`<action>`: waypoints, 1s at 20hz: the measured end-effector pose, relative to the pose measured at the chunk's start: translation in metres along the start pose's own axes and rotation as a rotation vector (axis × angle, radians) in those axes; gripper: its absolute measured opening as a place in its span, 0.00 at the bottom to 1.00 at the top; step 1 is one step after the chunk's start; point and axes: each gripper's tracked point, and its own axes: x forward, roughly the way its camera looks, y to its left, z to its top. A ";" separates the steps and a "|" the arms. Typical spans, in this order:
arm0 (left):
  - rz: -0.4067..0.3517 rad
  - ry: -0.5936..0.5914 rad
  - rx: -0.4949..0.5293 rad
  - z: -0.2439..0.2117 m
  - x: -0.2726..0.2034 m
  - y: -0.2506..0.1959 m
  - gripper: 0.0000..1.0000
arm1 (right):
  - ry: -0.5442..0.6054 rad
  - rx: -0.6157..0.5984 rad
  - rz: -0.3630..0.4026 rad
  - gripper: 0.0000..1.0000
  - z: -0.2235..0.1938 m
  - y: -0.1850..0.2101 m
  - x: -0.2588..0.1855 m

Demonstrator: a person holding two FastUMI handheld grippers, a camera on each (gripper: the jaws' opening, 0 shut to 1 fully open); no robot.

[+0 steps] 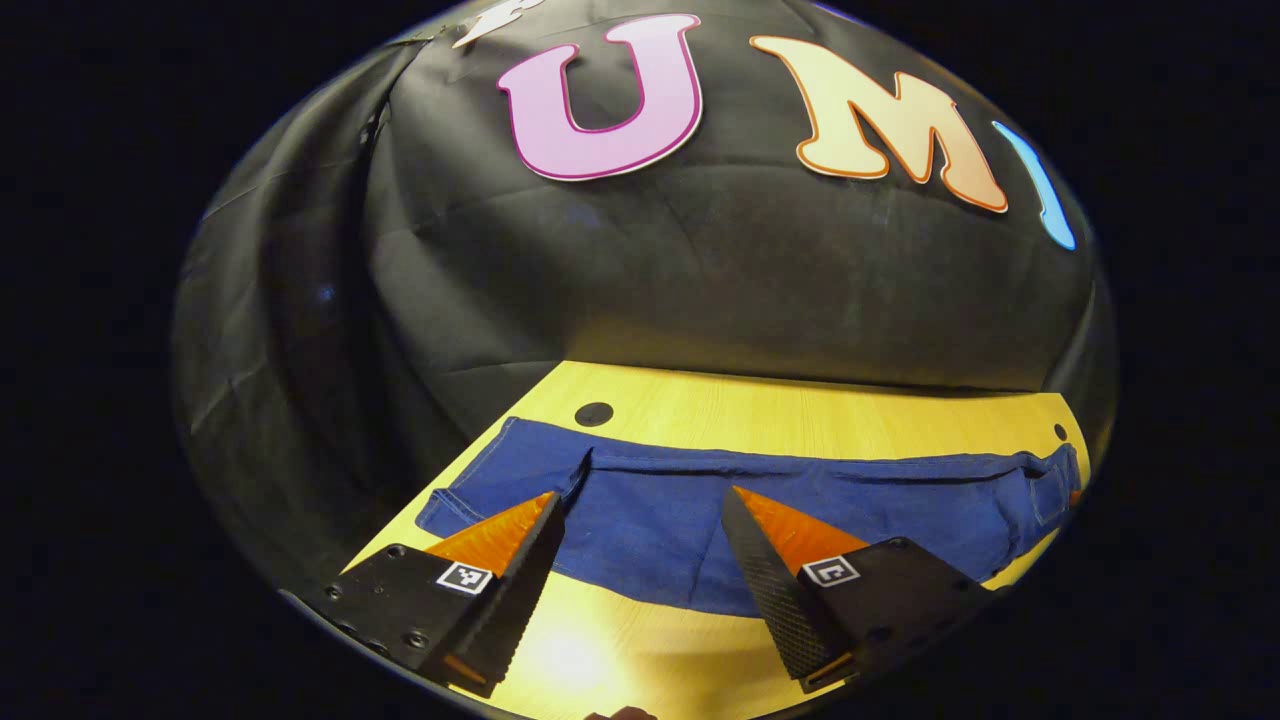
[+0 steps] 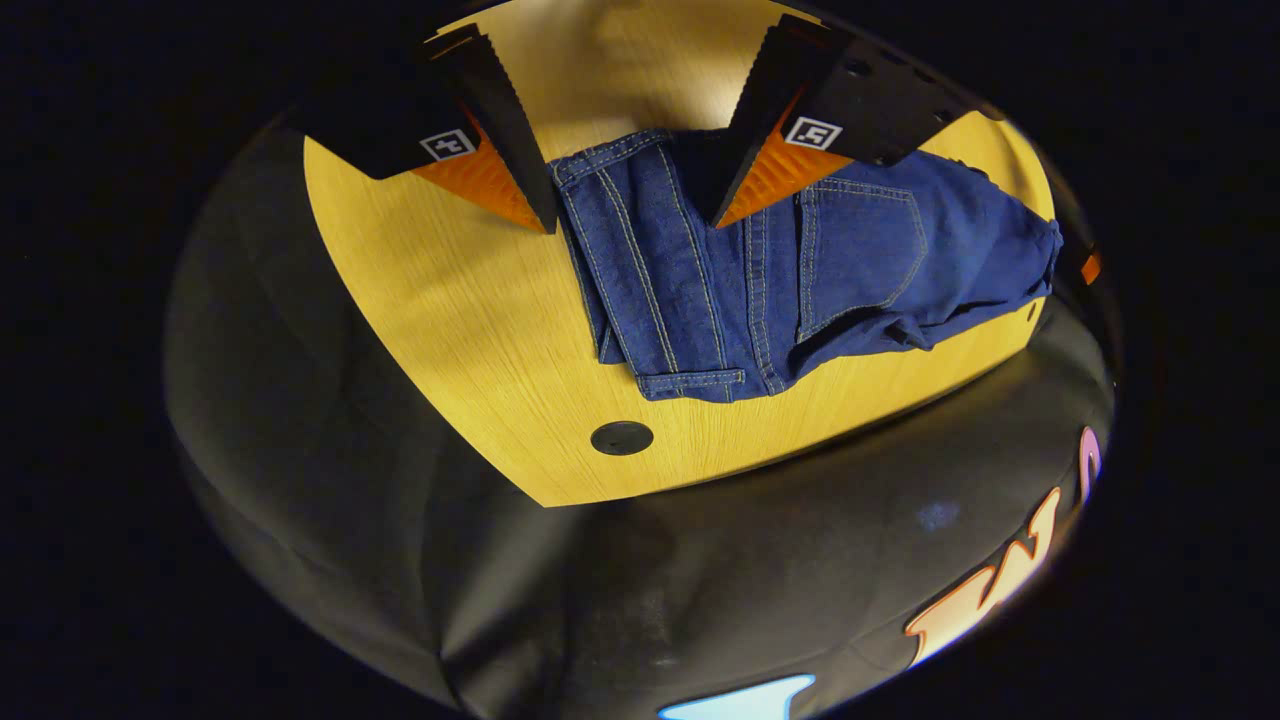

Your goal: Grasp the waist and the cuffs of the jeans and fold them to make the two legs overlap; first hold the waist and fold one-third of the jeans toward the cuffs, then hold the cuffs and fold the remaining one-third in the same direction to finish folding.

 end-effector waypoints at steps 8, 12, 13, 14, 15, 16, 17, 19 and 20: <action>-0.001 0.018 -0.027 -0.014 -0.008 0.001 0.96 | -0.024 0.038 -0.037 0.47 -0.004 0.013 0.001; -0.015 0.043 -0.040 -0.026 -0.012 0.003 0.96 | -0.091 -0.068 -0.096 0.32 0.000 0.012 -0.001; -0.019 0.047 -0.042 -0.030 -0.015 0.003 0.96 | -0.103 -0.080 -0.112 0.29 0.001 0.014 -0.003; -0.020 0.051 -0.045 -0.033 -0.019 0.004 0.96 | -0.105 -0.092 -0.124 0.27 0.001 0.015 -0.002; -0.021 0.055 -0.047 -0.034 -0.022 0.007 0.96 | -0.106 -0.089 -0.126 0.27 0.001 0.016 -0.002; -0.021 0.056 -0.050 -0.035 -0.022 0.008 0.96 | -0.102 -0.075 -0.117 0.26 0.002 0.018 0.002; -0.025 0.056 -0.053 -0.036 -0.022 0.010 0.96 | -0.092 -0.051 -0.112 0.23 0.001 0.018 -0.002; -0.032 0.050 -0.050 -0.036 -0.022 0.014 0.96 | -0.095 -0.052 -0.121 0.14 0.003 0.018 -0.005; -0.035 0.053 -0.046 -0.037 -0.022 0.017 0.96 | -0.110 -0.066 -0.138 0.09 0.006 0.020 -0.006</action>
